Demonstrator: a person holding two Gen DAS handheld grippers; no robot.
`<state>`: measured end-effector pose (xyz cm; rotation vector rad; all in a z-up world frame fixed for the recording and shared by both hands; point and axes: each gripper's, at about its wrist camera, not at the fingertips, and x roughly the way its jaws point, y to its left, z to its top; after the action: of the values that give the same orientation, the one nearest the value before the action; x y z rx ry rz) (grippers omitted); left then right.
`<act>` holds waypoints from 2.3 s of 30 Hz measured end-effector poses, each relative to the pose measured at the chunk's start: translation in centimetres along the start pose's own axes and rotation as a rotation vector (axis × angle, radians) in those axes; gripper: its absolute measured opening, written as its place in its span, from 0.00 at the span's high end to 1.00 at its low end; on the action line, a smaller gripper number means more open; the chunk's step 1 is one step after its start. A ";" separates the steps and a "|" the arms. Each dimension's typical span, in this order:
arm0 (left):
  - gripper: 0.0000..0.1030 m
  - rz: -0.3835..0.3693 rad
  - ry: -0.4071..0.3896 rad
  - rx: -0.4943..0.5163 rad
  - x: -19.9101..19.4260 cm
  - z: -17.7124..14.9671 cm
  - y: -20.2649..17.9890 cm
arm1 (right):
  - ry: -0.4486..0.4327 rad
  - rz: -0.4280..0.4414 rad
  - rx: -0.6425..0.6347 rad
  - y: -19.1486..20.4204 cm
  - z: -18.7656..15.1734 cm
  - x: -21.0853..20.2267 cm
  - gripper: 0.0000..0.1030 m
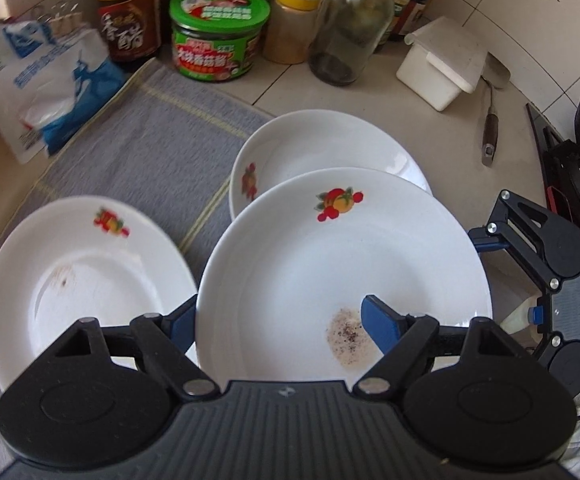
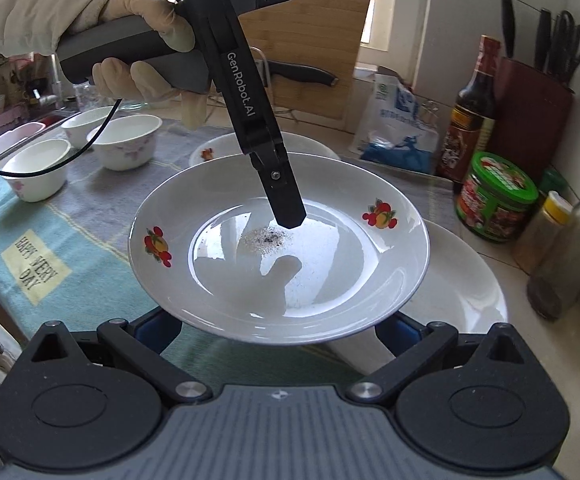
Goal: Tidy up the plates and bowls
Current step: 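Lower the held plate onto the white oval dish with the left gripper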
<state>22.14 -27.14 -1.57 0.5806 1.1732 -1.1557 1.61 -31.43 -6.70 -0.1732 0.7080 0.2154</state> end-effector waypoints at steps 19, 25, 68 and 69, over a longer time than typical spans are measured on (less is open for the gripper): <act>0.20 -0.075 0.043 0.118 5.1 6.3 -1.9 | 0.036 -0.106 0.117 -4.3 -1.8 -0.9 0.00; 0.20 -0.088 0.060 0.127 6.2 7.0 -2.0 | 0.041 -0.111 0.143 -4.8 -2.1 -1.0 0.00; 0.15 -0.014 0.089 0.151 8.7 8.3 -3.1 | 0.019 -0.107 0.197 -4.8 -2.3 -1.4 0.00; 0.14 -0.013 0.091 0.152 8.8 8.4 -3.2 | 0.018 -0.108 0.195 -4.8 -2.3 -1.5 0.00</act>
<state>22.22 -38.80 -6.21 0.7491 1.1734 -1.2475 0.33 -36.75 -7.01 -0.0264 0.7308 0.0412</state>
